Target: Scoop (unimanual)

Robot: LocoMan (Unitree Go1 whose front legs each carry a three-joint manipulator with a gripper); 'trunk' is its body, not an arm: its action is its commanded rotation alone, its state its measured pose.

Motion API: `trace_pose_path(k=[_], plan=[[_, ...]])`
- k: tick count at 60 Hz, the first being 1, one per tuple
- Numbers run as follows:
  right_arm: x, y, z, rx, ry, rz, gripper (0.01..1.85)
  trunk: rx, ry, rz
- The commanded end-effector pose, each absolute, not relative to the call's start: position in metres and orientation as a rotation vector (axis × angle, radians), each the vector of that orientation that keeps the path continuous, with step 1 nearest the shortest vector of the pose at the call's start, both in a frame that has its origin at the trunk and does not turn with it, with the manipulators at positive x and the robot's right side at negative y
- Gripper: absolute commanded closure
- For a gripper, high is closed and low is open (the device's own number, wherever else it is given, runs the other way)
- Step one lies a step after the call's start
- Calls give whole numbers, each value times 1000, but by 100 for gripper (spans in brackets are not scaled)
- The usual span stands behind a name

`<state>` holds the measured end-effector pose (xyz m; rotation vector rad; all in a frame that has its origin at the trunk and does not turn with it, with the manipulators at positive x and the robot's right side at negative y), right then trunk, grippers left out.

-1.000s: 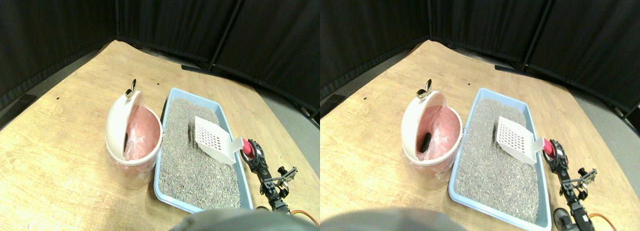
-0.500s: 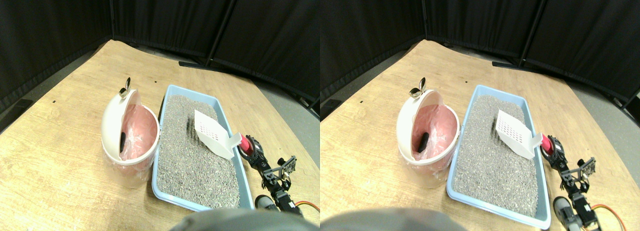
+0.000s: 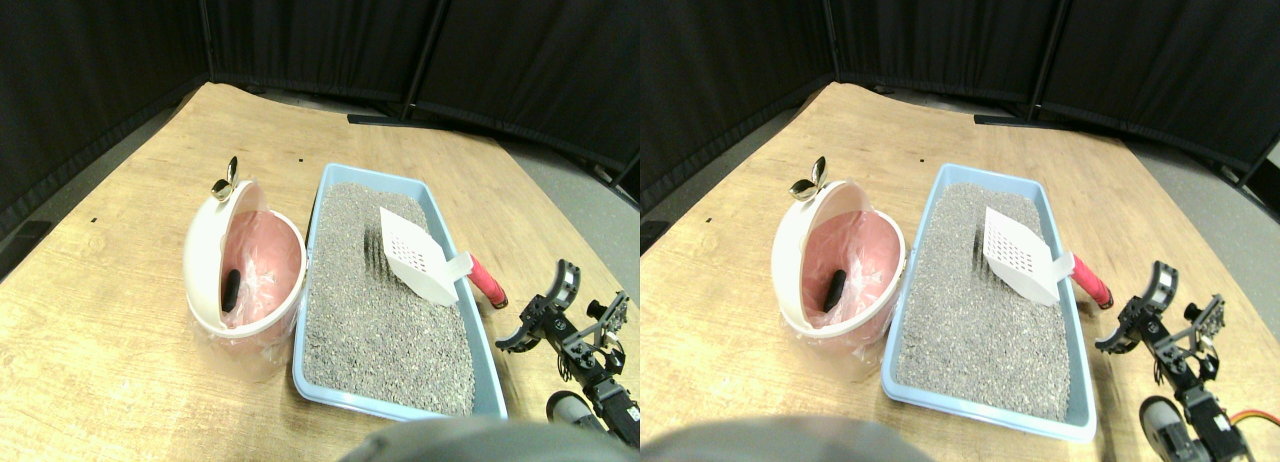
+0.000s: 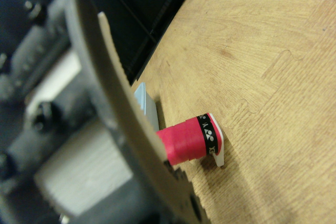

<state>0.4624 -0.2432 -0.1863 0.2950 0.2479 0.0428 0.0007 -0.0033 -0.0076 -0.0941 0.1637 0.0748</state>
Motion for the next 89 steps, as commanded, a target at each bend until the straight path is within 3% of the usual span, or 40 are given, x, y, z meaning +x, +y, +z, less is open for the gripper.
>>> trace_pose_path(k=[1,3,5,7,10,12,14,16,17,19,23,40,58,89], plan=[[459,-236,-169,292,172,68,34,-95,149,62],[456,-237,-167,300,152,76,37,-91,149,56],[452,-237,-163,298,103,66,56,-84,149,46],[451,-236,-162,290,88,61,63,-80,148,39],[445,-237,-159,283,32,74,110,-76,148,32],[442,-238,-158,281,-1,84,132,-70,147,26],[440,-238,-157,281,-15,88,139,-62,147,15],[437,-239,-156,281,-26,87,176,-56,144,5],[435,-240,-156,269,-30,94,180,-56,144,5],[432,-240,-154,273,-101,134,180,-51,143,-4],[427,-242,-153,254,-135,159,180,-41,140,-17],[405,-252,-144,213,-171,146,180,-7,126,-65],[387,-251,-141,210,-167,87,180,9,124,-105],[381,-243,-150,232,-146,80,180,-6,130,-104]])
